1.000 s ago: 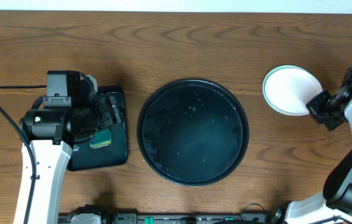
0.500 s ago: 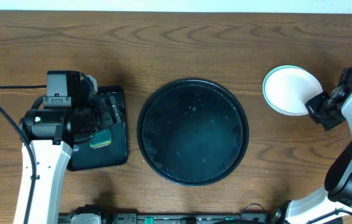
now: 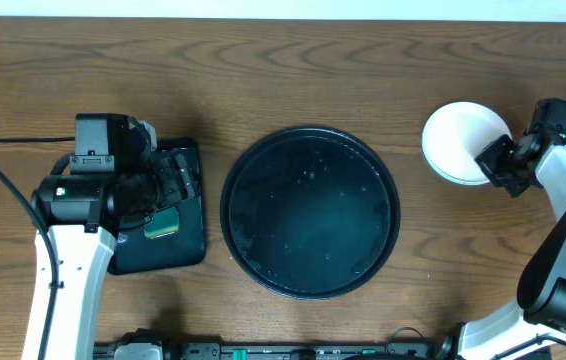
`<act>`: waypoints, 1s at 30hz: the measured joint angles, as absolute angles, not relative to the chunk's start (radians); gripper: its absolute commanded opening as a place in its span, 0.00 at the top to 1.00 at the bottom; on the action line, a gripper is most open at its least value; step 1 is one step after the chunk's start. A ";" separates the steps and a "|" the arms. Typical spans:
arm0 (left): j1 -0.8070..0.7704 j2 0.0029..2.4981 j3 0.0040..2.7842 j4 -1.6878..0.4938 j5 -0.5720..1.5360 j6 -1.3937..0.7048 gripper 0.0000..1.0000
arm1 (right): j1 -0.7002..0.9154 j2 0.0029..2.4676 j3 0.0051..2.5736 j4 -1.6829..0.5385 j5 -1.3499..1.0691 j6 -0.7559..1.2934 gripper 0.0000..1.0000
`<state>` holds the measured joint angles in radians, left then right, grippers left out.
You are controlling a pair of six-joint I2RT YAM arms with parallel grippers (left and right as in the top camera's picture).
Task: Clean dirty plates on tray and stack at the side
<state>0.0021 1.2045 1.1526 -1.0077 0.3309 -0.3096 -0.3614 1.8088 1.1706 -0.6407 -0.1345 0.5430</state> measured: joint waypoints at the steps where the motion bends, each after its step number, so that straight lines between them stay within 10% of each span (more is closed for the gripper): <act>1: 0.002 1.205 1.153 -1.008 0.331 -0.310 0.19 | -0.358 1.805 1.170 -0.641 -0.134 0.531 0.99; 8: 0.002 1.201 1.153 -0.995 0.331 -0.304 0.19 | -0.274 1.594 1.166 -0.640 -0.138 0.361 0.81; 16: 0.002 1.040 1.177 -0.985 0.331 -0.242 0.19 | -0.159 1.209 1.167 -0.635 -0.142 0.158 0.01; 30: 0.002 0.455 1.274 -1.121 0.331 -0.009 0.18 | -0.153 1.087 1.167 -0.702 -0.141 0.127 0.01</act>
<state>0.0021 0.4545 1.2736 -1.1206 0.3305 -0.0090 -0.1528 1.0866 1.1667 -0.7021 -0.1410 0.1272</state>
